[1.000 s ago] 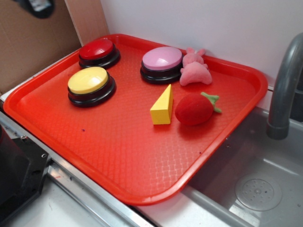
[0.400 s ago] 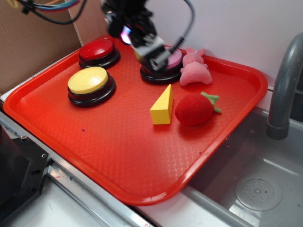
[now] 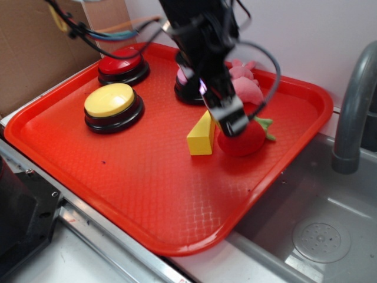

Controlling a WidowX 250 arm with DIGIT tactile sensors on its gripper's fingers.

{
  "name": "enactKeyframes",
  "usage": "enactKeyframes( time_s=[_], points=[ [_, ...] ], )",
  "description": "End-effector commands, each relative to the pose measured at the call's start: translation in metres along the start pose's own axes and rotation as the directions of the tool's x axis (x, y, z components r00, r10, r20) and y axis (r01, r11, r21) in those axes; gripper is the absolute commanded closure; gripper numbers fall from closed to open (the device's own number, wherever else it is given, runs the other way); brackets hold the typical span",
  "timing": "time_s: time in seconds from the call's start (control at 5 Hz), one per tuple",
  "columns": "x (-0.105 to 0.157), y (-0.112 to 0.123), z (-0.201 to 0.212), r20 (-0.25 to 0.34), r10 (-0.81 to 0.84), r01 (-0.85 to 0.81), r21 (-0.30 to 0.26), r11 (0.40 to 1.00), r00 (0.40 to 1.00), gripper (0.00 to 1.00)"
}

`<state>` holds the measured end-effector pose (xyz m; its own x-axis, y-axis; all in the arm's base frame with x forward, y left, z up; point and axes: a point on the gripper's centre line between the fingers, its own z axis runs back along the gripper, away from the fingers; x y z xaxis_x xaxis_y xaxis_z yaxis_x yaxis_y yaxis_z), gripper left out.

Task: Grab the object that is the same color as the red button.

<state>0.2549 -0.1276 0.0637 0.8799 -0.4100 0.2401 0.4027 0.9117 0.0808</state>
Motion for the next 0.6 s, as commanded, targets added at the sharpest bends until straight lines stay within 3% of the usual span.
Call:
enactKeyframes(
  time_s=[0.0, 0.2, 0.4],
  points=[
    [0.0198, -0.0052, -0.0269, 0.088, -0.077, 0.079, -0.027, 0.996, 0.993, 0.00],
    [0.0240, -0.0101, -0.0352, 0.106, -0.108, 0.115, -0.062, 0.991, 0.988, 0.00],
    [0.0250, -0.0096, -0.0346, 0.107, -0.076, 0.082, -0.056, 0.995, 0.991, 0.87]
  ],
)
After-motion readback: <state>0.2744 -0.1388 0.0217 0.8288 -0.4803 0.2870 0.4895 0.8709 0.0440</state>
